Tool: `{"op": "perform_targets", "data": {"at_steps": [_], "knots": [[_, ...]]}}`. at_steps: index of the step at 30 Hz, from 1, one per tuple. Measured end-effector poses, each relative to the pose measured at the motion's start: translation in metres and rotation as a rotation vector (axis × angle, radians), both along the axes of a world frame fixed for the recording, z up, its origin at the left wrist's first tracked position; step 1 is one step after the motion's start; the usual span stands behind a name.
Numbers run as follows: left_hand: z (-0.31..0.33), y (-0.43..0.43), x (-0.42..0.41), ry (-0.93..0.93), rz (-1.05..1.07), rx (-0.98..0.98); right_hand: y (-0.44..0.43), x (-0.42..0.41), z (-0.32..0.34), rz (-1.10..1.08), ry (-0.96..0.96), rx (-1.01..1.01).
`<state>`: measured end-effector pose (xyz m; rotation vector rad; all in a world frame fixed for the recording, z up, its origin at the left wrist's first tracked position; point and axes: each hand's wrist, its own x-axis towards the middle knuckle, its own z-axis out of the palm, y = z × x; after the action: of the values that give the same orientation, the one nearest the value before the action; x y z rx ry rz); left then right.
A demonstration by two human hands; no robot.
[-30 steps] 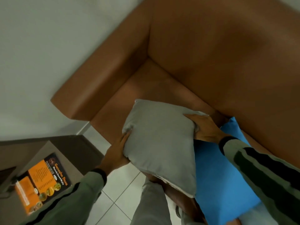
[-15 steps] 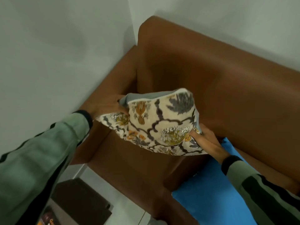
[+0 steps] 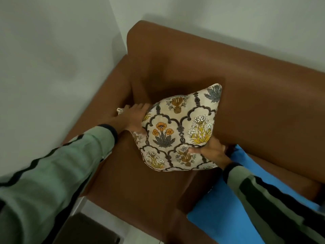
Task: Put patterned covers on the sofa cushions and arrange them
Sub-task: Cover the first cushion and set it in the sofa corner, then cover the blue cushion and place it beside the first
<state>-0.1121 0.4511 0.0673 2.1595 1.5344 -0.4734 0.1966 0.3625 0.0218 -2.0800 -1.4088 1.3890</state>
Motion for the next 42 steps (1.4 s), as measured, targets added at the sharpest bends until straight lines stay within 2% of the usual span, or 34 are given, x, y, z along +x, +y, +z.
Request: {"op": "perform_targets", "data": {"at_steps": [3,5,11,16,18,23,26,31,35,39,42], "knots": [[-0.009,-0.001,0.005,-0.124,0.030,0.124,0.000,-0.004,0.003,-0.050,-0.100,0.126],[-0.004,0.008,0.005,-0.224,0.071,0.148,0.006,0.002,0.013,-0.047,-0.201,0.220],[0.004,0.032,-0.004,-0.374,0.210,0.152,0.043,0.016,0.044,-0.009,-0.282,0.440],[-0.019,0.025,0.001,-0.133,0.241,0.161,0.047,0.006,0.041,0.091,-0.468,0.411],[-0.024,0.014,0.001,-0.104,0.259,0.199,0.044,0.003,0.041,0.112,-0.499,0.405],[-0.024,-0.047,0.003,-0.113,0.205,0.535,0.013,0.028,0.042,0.154,-0.527,0.573],[-0.027,-0.090,0.028,-0.081,0.144,0.595,-0.020,0.071,0.038,0.150,-0.575,0.659],[-0.044,-0.164,0.096,-0.073,-0.104,0.474,-0.086,0.165,0.020,0.252,-0.659,0.546],[-0.060,-0.244,0.167,-0.061,-0.276,0.353,-0.154,0.257,0.009,0.454,-0.710,0.300],[-0.078,-0.316,0.218,-0.002,-0.298,0.168,-0.210,0.324,-0.007,0.705,-0.752,0.091],[-0.107,-0.361,0.250,0.053,-0.268,0.086,-0.240,0.349,-0.039,0.878,-0.822,0.064]]}}
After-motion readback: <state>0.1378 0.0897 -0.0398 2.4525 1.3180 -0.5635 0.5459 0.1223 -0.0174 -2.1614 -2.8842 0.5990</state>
